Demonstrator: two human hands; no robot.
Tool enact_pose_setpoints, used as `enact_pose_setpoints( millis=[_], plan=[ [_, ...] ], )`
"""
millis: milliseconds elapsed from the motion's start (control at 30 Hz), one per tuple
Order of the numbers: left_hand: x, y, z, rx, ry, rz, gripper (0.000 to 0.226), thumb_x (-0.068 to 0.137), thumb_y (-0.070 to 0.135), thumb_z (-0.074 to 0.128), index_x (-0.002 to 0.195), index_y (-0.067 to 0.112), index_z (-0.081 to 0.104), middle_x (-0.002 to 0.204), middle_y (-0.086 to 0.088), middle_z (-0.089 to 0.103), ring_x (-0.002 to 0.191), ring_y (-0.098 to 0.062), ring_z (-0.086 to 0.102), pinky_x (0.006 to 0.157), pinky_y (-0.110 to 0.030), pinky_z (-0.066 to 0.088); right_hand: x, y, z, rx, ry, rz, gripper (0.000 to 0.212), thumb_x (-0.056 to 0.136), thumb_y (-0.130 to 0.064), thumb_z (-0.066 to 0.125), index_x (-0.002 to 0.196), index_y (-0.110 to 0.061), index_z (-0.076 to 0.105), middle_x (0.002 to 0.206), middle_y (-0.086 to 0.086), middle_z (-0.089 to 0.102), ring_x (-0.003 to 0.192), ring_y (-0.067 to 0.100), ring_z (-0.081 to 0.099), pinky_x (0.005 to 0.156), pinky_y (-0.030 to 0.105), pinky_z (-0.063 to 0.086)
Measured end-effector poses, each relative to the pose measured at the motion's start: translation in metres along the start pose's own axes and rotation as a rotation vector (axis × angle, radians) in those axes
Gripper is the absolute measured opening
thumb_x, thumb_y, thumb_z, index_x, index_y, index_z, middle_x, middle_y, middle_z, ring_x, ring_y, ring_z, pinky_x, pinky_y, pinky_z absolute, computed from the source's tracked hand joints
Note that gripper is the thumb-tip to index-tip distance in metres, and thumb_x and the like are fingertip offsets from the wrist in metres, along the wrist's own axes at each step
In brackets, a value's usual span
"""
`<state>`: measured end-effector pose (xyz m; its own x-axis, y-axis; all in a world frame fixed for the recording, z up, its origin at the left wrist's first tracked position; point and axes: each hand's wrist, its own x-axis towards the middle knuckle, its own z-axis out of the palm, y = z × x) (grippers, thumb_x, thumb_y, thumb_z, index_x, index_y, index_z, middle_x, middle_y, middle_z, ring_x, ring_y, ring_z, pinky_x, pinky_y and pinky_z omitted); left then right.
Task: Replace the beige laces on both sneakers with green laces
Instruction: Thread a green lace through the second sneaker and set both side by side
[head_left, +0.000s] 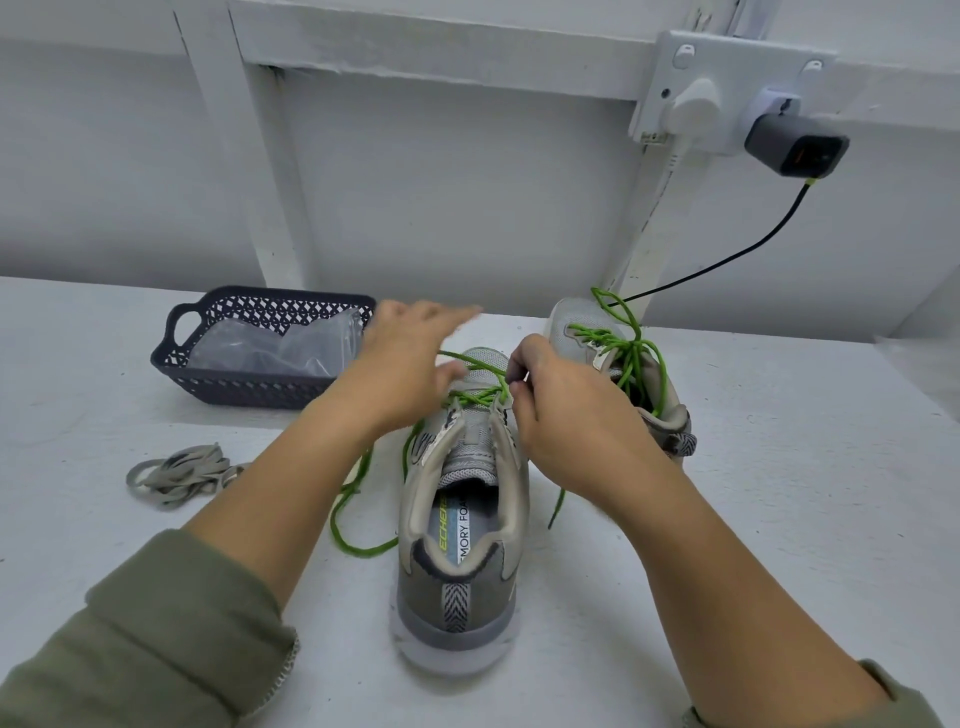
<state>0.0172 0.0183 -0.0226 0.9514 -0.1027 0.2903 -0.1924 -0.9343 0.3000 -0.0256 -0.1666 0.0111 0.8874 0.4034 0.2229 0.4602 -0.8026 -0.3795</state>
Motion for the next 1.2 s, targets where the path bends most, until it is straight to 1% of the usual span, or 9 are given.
enact_pose_setpoints(
  millis=[100, 300, 400, 533, 700, 833, 1000, 1067, 1200],
  plan=[
    [-0.006, 0.013, -0.004, -0.213, -0.03, 0.193, 0.022, 0.091, 0.033, 0.061, 0.111, 0.033, 0.07, 0.112, 0.023, 0.06, 0.12, -0.014, 0.034, 0.103, -0.038, 0.025, 0.002, 0.0, 0.001, 0.014, 0.003, -0.006, 0.003, 0.1, -0.025, 0.039, 0.1, -0.024, 0.042, 0.071, -0.007, 0.05, 0.071, 0.021, 0.05, 0.059, 0.035, 0.034],
    [0.01, -0.015, 0.007, -0.112, 0.123, -0.02, 0.017, 0.094, 0.029, 0.06, 0.096, 0.025, 0.076, 0.094, 0.001, 0.071, 0.103, -0.031, 0.052, 0.092, -0.046, 0.042, -0.001, 0.006, -0.006, 0.231, -0.142, -0.001, 0.032, 0.093, -0.009, 0.041, 0.101, -0.027, 0.066, 0.083, -0.006, 0.069, 0.047, 0.002, 0.049, 0.046, 0.013, 0.036],
    [0.013, -0.013, 0.009, -0.044, 0.103, 0.017, 0.019, 0.094, 0.033, 0.059, 0.099, 0.025, 0.076, 0.095, 0.0, 0.07, 0.101, -0.031, 0.05, 0.091, -0.045, 0.043, -0.001, 0.013, -0.007, 0.214, -0.161, -0.059, 0.042, 0.088, -0.001, 0.048, 0.11, -0.028, 0.071, 0.092, -0.011, 0.073, 0.062, -0.007, 0.059, 0.059, 0.007, 0.042],
    [0.017, -0.015, 0.012, -0.058, 0.076, 0.066, 0.018, 0.093, 0.037, 0.06, 0.098, 0.03, 0.075, 0.095, 0.006, 0.069, 0.1, -0.027, 0.05, 0.093, -0.046, 0.041, 0.003, 0.025, -0.008, 0.278, -0.07, -0.07, 0.018, 0.089, -0.019, 0.067, 0.105, -0.026, 0.074, 0.075, -0.016, 0.068, 0.072, -0.001, 0.064, 0.068, 0.014, 0.049],
    [0.016, -0.012, 0.015, -0.027, 0.079, 0.028, 0.022, 0.093, 0.038, 0.059, 0.105, 0.028, 0.074, 0.103, 0.005, 0.064, 0.108, -0.025, 0.043, 0.095, -0.04, 0.036, 0.006, 0.02, -0.01, 0.371, 0.115, -0.188, 0.025, 0.097, -0.037, 0.051, 0.081, -0.026, 0.068, 0.085, -0.011, 0.051, 0.083, 0.0, 0.05, 0.073, 0.013, 0.038],
    [0.001, -0.008, 0.011, -0.169, 0.114, -0.075, 0.017, 0.088, 0.039, 0.065, 0.101, 0.028, 0.066, 0.102, 0.002, 0.057, 0.106, -0.022, 0.047, 0.092, -0.037, 0.04, 0.01, 0.008, -0.002, 0.61, 0.064, -0.154, 0.022, 0.096, -0.034, 0.047, 0.078, -0.03, 0.06, 0.07, -0.004, 0.057, 0.068, 0.019, 0.053, 0.067, 0.035, 0.045],
    [-0.043, 0.005, -0.017, -0.411, -0.151, -0.494, 0.051, 0.075, 0.065, 0.064, 0.089, 0.017, 0.056, 0.088, 0.003, 0.059, 0.08, -0.015, 0.056, 0.066, -0.03, 0.04, 0.019, 0.018, 0.011, 0.394, 0.151, -0.045, 0.012, 0.097, -0.017, 0.053, 0.096, -0.022, 0.063, 0.051, -0.013, 0.046, 0.051, 0.004, 0.044, 0.051, 0.015, 0.03],
    [-0.056, 0.017, -0.024, -0.538, -0.245, -0.47, 0.053, 0.065, 0.071, 0.069, 0.093, 0.026, 0.06, 0.09, 0.006, 0.063, 0.077, -0.008, 0.059, 0.064, -0.026, 0.043, 0.024, 0.018, 0.015, 0.266, 0.16, -0.026, 0.008, 0.094, -0.02, 0.058, 0.094, -0.017, 0.065, 0.064, -0.012, 0.052, 0.06, 0.004, 0.046, 0.056, 0.017, 0.03],
    [-0.061, 0.027, -0.016, -0.322, -0.181, -0.401, 0.036, 0.074, 0.046, 0.071, 0.104, 0.026, 0.065, 0.092, 0.012, 0.064, 0.08, -0.003, 0.058, 0.064, -0.012, 0.039, 0.031, 0.017, 0.025, 0.092, 0.086, -0.042, 0.012, 0.091, -0.021, 0.063, 0.097, -0.015, 0.072, 0.088, -0.002, 0.051, 0.086, 0.016, 0.05, 0.068, 0.018, 0.024]
  ],
)
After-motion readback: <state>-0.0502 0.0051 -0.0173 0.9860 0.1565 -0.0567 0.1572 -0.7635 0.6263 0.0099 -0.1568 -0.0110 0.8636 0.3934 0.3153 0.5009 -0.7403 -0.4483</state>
